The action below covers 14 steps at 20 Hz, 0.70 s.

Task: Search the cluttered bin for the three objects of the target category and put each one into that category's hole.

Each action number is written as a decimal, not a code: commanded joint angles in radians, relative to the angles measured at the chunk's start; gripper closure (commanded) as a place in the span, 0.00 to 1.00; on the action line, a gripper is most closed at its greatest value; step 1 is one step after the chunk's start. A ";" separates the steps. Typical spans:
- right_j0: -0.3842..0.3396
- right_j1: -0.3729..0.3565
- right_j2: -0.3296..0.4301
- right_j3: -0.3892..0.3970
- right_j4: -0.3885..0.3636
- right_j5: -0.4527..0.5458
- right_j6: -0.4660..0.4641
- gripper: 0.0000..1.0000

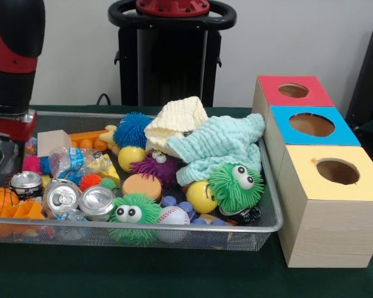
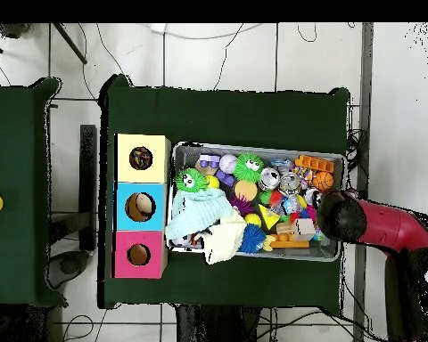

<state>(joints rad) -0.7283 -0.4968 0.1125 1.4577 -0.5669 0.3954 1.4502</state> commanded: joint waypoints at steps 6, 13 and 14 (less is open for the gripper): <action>0.029 0.115 0.049 -0.007 0.029 -0.050 0.130 0.00; 0.038 0.151 0.048 -0.025 0.040 -0.074 0.147 0.00; 0.039 0.155 0.048 -0.026 0.042 -0.078 0.147 0.00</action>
<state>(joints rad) -0.7030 -0.4293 0.1126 1.4473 -0.5542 0.3822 1.4502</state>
